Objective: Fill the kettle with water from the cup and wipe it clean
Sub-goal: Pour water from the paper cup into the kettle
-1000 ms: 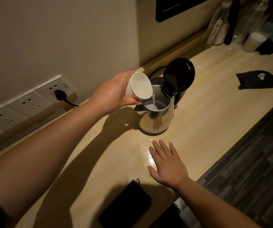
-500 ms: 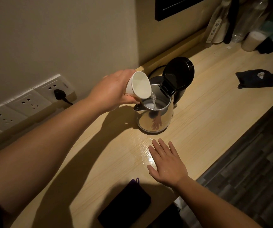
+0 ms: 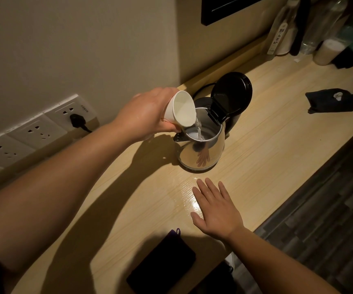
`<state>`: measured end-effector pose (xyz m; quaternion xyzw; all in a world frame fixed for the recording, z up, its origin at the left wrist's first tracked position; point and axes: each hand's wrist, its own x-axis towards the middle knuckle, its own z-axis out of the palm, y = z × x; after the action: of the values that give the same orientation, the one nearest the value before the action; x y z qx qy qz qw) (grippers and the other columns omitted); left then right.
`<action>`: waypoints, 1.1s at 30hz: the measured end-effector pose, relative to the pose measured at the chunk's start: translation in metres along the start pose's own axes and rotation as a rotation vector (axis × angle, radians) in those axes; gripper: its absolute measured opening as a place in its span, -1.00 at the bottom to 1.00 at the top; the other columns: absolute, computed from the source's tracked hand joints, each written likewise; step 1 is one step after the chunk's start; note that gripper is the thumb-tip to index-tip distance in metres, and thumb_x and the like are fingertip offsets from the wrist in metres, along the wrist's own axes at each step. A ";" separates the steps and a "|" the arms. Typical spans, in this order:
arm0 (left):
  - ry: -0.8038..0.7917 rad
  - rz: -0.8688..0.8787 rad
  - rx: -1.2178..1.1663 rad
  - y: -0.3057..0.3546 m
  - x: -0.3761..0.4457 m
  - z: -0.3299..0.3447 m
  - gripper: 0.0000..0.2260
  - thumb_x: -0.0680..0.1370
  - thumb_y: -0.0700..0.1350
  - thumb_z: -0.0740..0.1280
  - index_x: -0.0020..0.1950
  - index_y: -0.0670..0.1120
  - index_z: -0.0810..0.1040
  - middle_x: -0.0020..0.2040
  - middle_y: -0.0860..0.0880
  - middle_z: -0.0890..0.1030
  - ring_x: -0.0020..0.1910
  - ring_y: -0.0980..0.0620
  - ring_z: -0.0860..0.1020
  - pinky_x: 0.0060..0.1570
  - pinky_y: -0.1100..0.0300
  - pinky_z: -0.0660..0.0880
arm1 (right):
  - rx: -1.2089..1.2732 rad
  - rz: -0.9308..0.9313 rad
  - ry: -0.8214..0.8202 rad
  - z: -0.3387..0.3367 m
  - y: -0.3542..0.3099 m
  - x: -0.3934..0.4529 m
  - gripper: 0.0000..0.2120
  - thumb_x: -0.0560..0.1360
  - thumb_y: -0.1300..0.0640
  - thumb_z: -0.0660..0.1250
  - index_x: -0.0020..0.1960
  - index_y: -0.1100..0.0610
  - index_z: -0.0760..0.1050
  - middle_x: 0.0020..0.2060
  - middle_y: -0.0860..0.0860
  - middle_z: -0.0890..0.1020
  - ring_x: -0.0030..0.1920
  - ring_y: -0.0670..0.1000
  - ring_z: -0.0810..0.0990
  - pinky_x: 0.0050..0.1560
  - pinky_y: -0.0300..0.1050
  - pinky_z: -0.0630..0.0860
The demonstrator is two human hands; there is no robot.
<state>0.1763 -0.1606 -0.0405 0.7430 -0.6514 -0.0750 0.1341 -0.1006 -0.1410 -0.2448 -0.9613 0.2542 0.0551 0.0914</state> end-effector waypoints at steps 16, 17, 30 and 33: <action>-0.026 0.065 0.076 0.003 0.003 -0.007 -0.27 0.35 0.14 0.54 0.43 0.05 0.31 0.29 -0.04 0.51 0.24 -0.08 0.44 0.16 0.01 0.30 | 0.003 -0.002 0.008 0.001 0.000 0.000 -0.34 0.56 -0.28 0.05 0.50 0.10 0.34 0.53 0.13 0.28 0.55 0.18 0.14 0.49 0.27 0.05; -0.028 0.066 0.077 0.004 0.003 -0.008 -0.27 0.35 0.14 0.54 0.43 0.05 0.31 0.28 -0.04 0.51 0.24 -0.09 0.44 0.15 0.02 0.30 | 0.002 -0.003 0.009 0.001 0.000 0.000 -0.34 0.56 -0.28 0.05 0.50 0.10 0.34 0.53 0.13 0.28 0.55 0.18 0.14 0.49 0.27 0.05; -0.058 0.096 0.124 0.006 0.007 -0.012 -0.27 0.34 0.13 0.55 0.42 0.04 0.32 0.26 -0.06 0.51 0.21 -0.11 0.45 0.14 0.02 0.31 | 0.018 -0.001 -0.002 -0.003 0.000 0.000 -0.33 0.57 -0.28 -0.01 0.52 0.10 0.30 0.55 0.12 0.23 0.56 0.17 0.09 0.51 0.26 0.00; -0.067 0.105 0.139 0.006 0.009 -0.013 -0.26 0.34 0.14 0.54 0.43 0.02 0.31 0.26 -0.07 0.52 0.21 -0.12 0.45 0.14 0.01 0.32 | 0.021 0.000 -0.006 -0.002 0.000 0.000 -0.33 0.57 -0.28 -0.01 0.53 0.10 0.29 0.55 0.11 0.22 0.56 0.16 0.08 0.51 0.24 -0.01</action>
<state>0.1755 -0.1685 -0.0256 0.7124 -0.6972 -0.0474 0.0640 -0.1007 -0.1411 -0.2427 -0.9601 0.2543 0.0552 0.1023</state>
